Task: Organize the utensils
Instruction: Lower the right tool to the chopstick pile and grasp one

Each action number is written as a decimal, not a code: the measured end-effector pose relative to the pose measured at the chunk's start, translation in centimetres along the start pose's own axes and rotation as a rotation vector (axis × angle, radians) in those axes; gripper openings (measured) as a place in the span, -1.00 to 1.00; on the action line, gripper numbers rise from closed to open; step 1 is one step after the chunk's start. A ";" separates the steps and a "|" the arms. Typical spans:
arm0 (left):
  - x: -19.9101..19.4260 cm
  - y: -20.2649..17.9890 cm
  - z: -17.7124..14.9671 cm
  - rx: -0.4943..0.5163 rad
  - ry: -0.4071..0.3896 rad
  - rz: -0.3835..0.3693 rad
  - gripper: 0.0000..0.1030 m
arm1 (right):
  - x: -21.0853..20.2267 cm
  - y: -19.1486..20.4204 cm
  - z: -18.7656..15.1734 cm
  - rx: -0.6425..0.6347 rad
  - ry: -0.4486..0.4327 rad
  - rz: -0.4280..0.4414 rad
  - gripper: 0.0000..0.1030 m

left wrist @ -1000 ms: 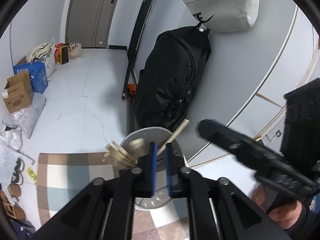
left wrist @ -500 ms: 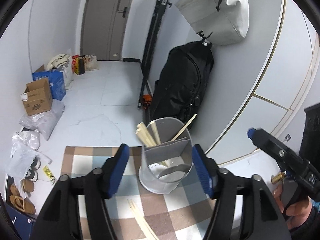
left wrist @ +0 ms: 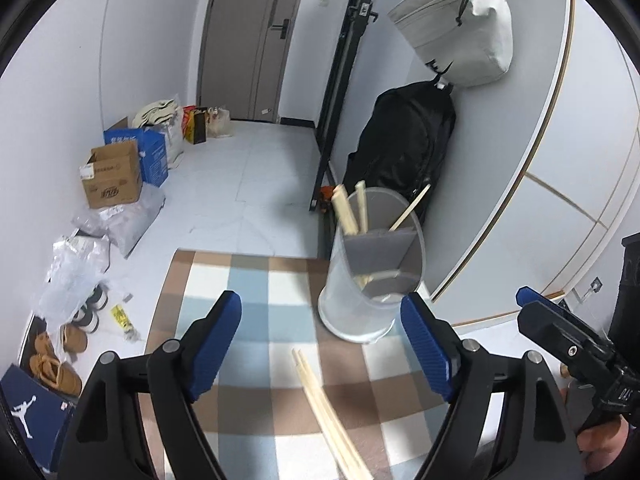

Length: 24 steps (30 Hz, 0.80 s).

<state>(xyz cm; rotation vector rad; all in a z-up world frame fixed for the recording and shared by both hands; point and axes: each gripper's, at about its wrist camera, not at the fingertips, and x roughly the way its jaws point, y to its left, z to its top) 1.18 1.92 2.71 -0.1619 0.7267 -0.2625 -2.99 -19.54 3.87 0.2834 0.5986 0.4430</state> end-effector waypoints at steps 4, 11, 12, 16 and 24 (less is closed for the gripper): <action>0.9 1.9 -2.0 -0.036 0.025 0.018 0.63 | 1.4 0.5 -1.9 -0.027 0.066 -0.023 0.99; 2.7 5.5 -4.4 -0.105 0.103 0.033 0.63 | 5.2 1.2 -5.2 -0.063 0.213 -0.049 0.98; 2.7 5.7 -4.7 -0.108 0.110 0.042 0.63 | 5.7 1.4 -5.6 -0.067 0.239 -0.051 0.97; 3.7 6.9 -5.7 -0.153 0.183 0.081 0.63 | 8.5 1.6 -6.7 -0.088 0.338 -0.070 0.65; 4.1 9.2 -6.4 -0.223 0.230 0.116 0.63 | 14.5 2.4 -8.7 -0.151 0.499 -0.091 -0.03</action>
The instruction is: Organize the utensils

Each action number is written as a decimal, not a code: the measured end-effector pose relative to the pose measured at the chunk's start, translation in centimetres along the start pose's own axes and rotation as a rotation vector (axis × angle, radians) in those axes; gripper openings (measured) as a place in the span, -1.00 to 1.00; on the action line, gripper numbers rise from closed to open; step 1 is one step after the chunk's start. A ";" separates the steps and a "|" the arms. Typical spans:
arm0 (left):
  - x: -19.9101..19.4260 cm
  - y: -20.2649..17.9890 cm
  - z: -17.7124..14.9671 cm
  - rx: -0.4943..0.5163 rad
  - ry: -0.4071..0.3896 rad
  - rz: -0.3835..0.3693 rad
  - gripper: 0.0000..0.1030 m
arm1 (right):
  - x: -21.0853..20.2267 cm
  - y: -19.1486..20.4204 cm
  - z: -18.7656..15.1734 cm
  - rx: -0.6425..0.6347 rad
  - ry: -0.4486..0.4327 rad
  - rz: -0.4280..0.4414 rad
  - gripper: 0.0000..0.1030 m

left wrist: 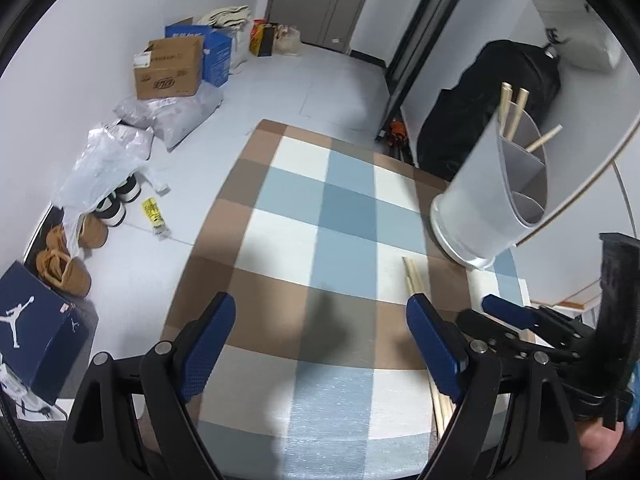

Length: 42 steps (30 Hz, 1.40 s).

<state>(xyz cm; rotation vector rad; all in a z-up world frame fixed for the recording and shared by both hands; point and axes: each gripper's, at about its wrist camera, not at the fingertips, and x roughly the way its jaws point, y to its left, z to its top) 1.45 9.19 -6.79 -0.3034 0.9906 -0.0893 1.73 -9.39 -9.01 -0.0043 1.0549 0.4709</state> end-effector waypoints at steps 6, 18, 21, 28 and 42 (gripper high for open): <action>-0.2 1.0 0.2 -0.027 -0.012 -0.013 0.63 | 2.7 0.9 2.5 -0.039 0.032 -0.017 -0.10; -0.5 3.3 1.1 -0.111 -0.028 -0.058 0.63 | 6.8 3.0 4.1 -0.124 0.119 -0.170 -0.73; -0.6 3.3 1.2 -0.116 -0.034 -0.065 0.63 | 6.5 2.9 4.2 -0.119 0.111 -0.193 -0.94; -0.3 3.4 1.1 -0.112 -0.021 -0.066 0.63 | 2.9 2.8 4.2 -0.096 0.006 -0.140 -0.95; 2.0 -1.1 -0.4 0.036 0.088 -0.084 0.63 | -8.1 0.8 3.9 -0.051 -0.276 -0.045 -1.00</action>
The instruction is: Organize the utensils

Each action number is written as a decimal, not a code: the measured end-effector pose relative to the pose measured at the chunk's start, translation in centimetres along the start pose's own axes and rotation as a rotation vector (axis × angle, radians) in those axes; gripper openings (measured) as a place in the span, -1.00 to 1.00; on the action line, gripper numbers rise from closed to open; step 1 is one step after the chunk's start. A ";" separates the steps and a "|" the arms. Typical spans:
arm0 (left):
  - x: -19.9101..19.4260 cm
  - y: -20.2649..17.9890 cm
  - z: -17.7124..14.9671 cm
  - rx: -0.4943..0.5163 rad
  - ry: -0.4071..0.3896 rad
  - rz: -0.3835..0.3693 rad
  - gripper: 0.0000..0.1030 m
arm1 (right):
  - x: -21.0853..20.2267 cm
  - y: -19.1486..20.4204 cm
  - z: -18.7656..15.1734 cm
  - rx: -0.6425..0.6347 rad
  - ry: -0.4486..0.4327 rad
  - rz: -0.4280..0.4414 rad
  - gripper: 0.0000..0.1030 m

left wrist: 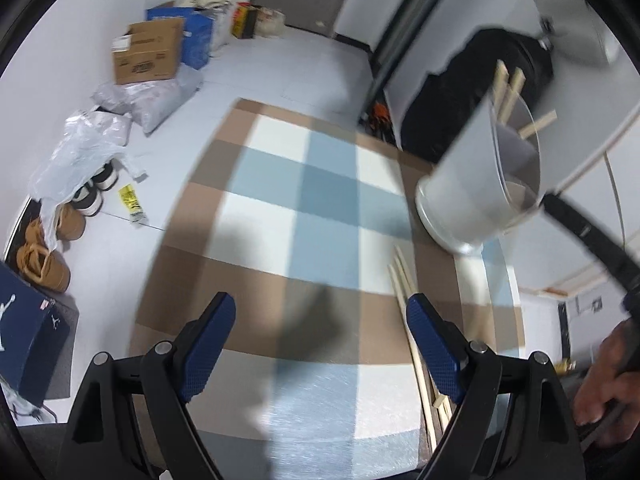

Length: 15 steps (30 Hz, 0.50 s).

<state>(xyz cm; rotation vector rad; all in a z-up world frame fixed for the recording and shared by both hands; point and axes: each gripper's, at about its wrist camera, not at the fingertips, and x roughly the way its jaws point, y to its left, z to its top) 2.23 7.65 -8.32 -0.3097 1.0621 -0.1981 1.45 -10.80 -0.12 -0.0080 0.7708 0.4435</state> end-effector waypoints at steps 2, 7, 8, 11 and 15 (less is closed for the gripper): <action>0.7 -1.1 -0.2 0.025 0.027 0.005 0.63 | -0.8 -0.6 -0.2 0.013 -0.025 0.012 -1.00; 1.7 -3.7 -0.6 0.105 0.055 0.048 0.63 | -1.8 -2.5 -1.0 0.073 -0.047 0.041 -1.00; 1.8 -3.9 -0.7 0.110 0.057 0.061 0.63 | -2.0 -2.9 -1.1 0.081 -0.049 0.043 -1.00; 1.9 -3.4 -0.8 0.078 0.074 0.086 0.63 | -2.6 -3.8 -1.4 0.097 -0.050 0.080 -1.00; -0.1 -1.3 -0.6 0.015 0.031 0.103 0.63 | -0.5 -3.0 -2.2 0.071 0.058 0.145 -0.94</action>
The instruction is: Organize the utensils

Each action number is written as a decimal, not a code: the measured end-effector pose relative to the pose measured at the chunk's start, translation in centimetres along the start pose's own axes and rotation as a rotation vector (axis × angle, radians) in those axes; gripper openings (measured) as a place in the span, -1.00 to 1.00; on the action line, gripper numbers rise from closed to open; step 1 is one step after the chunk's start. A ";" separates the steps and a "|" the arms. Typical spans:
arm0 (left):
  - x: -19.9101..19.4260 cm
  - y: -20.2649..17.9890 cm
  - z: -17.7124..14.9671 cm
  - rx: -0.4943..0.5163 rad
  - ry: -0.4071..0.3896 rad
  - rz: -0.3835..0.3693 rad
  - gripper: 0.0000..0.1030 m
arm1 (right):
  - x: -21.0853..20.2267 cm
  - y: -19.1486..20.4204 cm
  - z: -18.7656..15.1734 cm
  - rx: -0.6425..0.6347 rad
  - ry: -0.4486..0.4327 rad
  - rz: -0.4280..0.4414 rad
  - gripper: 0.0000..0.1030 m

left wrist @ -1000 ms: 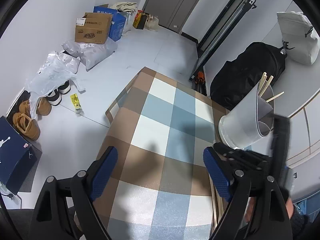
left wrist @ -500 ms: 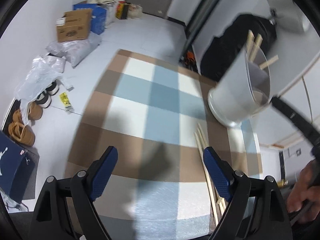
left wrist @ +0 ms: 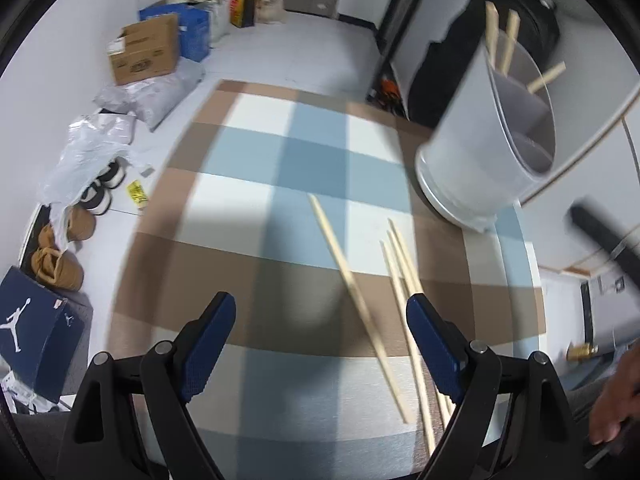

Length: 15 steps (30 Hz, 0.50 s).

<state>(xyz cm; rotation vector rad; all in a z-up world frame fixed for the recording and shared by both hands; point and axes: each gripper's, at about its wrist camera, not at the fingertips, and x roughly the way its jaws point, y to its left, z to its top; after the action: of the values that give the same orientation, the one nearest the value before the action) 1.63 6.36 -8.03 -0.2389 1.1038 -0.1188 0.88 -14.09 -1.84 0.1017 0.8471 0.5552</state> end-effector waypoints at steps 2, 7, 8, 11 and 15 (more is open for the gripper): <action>-0.9 1.4 0.2 -0.027 -0.030 0.021 0.63 | 1.8 0.5 -0.1 -0.015 0.068 0.033 -0.92; -1.5 5.6 0.1 -0.159 -0.033 -0.006 0.63 | 6.7 2.8 0.6 -0.055 0.174 0.062 -0.24; -1.4 6.4 -0.1 -0.182 -0.028 -0.010 0.63 | 8.2 3.3 1.0 -0.060 0.195 0.065 -0.24; -1.1 7.7 -0.1 -0.229 -0.009 -0.033 0.63 | 11.9 4.3 1.4 -0.069 0.281 0.053 -0.24; -1.1 8.2 0.4 -0.252 -0.013 -0.062 0.63 | 15.9 5.5 1.4 -0.101 0.369 0.030 -0.25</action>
<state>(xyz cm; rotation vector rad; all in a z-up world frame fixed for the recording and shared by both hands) 1.35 14.54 -8.96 -0.4990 1.0983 -0.0332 8.00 -1.22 -10.09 -0.0837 1.1748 0.6554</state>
